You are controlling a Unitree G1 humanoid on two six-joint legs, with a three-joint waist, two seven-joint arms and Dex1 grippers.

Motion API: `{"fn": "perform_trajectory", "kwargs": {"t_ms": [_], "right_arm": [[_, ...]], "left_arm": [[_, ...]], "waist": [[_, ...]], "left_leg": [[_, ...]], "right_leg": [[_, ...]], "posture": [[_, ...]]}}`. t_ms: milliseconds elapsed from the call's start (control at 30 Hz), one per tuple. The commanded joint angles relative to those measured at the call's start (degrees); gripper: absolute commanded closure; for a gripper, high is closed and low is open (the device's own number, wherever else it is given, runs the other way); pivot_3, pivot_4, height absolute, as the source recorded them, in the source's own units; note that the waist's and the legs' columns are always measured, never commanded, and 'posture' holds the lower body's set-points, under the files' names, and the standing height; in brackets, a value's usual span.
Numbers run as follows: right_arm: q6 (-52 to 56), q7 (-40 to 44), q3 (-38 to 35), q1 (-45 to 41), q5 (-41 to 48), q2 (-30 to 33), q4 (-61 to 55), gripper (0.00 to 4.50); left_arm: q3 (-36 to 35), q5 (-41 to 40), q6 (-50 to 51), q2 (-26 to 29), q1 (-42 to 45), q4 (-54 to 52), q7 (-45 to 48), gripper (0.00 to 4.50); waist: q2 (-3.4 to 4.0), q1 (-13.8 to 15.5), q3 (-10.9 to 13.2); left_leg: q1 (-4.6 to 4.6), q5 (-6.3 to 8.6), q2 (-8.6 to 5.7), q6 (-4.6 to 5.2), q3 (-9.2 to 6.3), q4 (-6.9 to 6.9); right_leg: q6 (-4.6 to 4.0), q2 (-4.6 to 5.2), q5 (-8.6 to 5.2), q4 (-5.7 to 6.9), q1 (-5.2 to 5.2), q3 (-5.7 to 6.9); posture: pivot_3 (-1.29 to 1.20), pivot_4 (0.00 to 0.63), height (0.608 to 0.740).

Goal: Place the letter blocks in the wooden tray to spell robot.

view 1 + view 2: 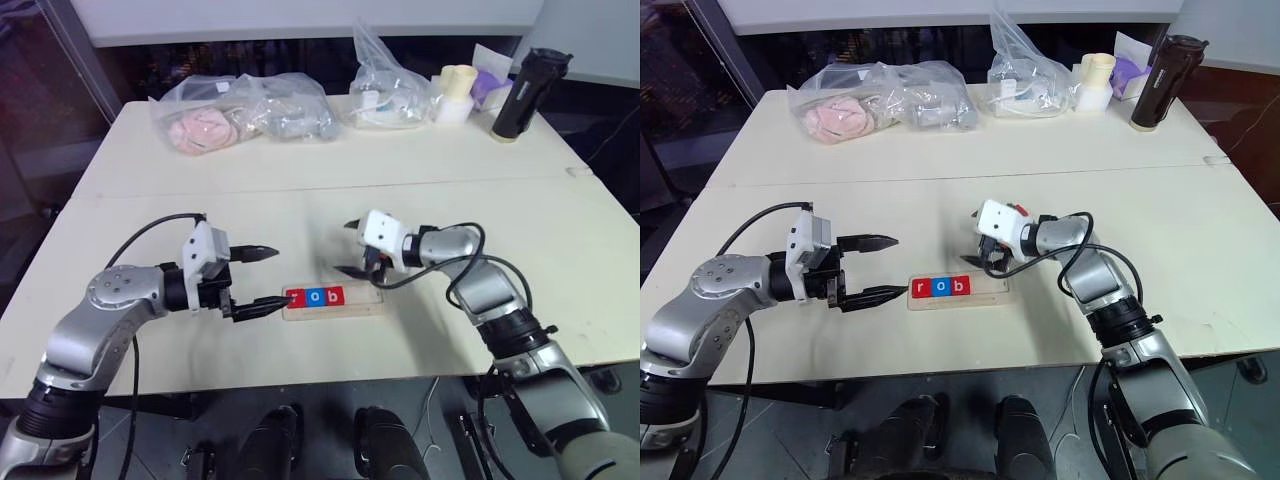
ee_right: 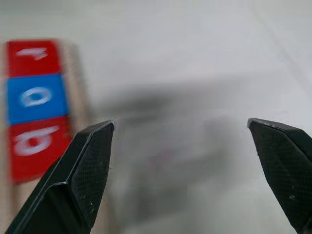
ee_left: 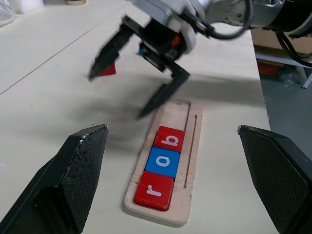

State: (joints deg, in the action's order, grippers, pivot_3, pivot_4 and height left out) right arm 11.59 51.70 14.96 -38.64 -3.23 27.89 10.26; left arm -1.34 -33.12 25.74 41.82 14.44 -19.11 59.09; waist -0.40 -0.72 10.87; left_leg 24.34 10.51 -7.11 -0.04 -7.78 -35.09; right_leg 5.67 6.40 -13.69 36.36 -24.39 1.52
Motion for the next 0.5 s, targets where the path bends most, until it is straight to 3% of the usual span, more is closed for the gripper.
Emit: {"fn": "perform_trajectory", "kwargs": {"t_ms": [33,167,500], "right_arm": [[1.44,-7.5,-3.4,-2.11,-2.03,-0.77,-0.03,0.03],[5.94,-17.82,-6.27,-2.38,-4.58,-2.49,0.7,0.03],[3.1,-27.92,-8.7,-2.25,-7.42,-1.11,8.59,0.03]], "left_arm": [[-0.78,0.07,-0.88,-0.2,0.92,-0.84,-0.12,0.0],[-0.57,0.27,-1.03,-0.63,0.7,-1.01,-0.44,0.0],[0.12,0.65,-1.12,-1.5,1.15,-0.82,-0.56,0.0]], "waist": [[0.0,0.0,0.0],[0.0,0.06,0.0],[0.0,0.0,0.0]], "left_leg": [[0.0,0.0,0.0,0.0,0.0,0.0],[0.0,-0.01,0.0,-0.02,0.0,0.01],[0.0,-0.03,-0.01,-0.04,0.01,0.01]], "right_leg": [[0.0,0.0,0.0,0.0,0.0,0.0],[-0.01,-0.02,0.01,0.0,-0.02,-0.02],[-0.03,-0.09,0.02,0.0,-0.01,-0.03]], "posture": [[0.0,0.15,0.738],[0.0,0.15,0.738],[0.0,0.15,0.738]]}}
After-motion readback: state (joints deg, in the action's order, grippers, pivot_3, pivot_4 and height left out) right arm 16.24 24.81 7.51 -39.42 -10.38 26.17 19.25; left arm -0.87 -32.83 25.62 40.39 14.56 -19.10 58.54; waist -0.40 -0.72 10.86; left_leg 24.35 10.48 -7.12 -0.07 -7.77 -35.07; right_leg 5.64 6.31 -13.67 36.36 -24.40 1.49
